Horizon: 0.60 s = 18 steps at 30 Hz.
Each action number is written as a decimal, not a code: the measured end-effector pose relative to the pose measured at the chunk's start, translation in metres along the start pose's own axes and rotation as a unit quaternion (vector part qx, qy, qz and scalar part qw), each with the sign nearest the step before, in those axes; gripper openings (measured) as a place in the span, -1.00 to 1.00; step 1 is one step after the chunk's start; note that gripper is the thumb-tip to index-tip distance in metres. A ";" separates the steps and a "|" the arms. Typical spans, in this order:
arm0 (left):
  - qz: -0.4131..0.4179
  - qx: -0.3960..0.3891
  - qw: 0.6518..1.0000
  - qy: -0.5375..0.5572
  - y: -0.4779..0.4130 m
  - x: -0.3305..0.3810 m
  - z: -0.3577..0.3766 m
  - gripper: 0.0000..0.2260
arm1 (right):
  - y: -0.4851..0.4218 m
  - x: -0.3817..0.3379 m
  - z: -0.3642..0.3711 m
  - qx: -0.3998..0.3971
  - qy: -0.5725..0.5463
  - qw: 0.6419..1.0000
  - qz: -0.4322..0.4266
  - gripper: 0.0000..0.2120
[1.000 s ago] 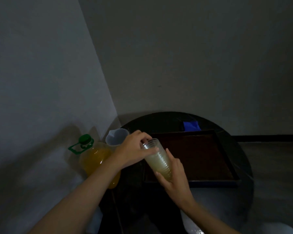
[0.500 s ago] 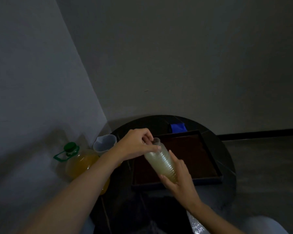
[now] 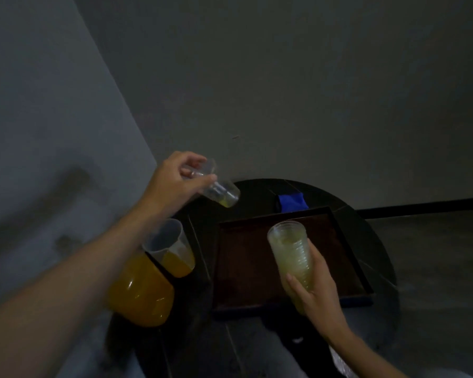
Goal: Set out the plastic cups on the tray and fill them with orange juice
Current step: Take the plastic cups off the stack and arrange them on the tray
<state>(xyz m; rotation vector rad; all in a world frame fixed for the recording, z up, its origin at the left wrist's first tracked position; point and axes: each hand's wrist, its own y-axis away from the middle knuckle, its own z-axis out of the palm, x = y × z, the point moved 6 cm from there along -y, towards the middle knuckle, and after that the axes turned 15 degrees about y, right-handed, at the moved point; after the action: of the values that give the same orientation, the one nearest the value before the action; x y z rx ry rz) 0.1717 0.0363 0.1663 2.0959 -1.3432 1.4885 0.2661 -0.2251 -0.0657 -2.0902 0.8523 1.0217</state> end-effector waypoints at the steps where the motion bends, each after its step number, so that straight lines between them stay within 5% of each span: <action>1: -0.006 0.011 1.000 -0.016 -0.005 -0.012 -0.001 -0.60 | -0.007 0.003 -0.001 0.006 -0.010 1.000 0.005 -0.20; 9: -0.093 -0.006 0.993 -0.069 -0.006 -0.135 0.083 -0.18 | -0.070 0.018 0.000 0.055 -0.072 0.996 0.007 -0.32; 18: -0.157 -0.014 0.979 -0.133 -0.016 -0.223 0.135 -0.17 | -0.086 0.033 0.009 0.088 -0.152 0.984 0.026 -0.28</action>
<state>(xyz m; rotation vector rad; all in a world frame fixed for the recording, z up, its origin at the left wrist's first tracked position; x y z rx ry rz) 0.2552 0.0784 -0.0774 2.4177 -1.0375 1.0884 0.3449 -0.1768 -0.0747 -1.7187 0.8129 1.2097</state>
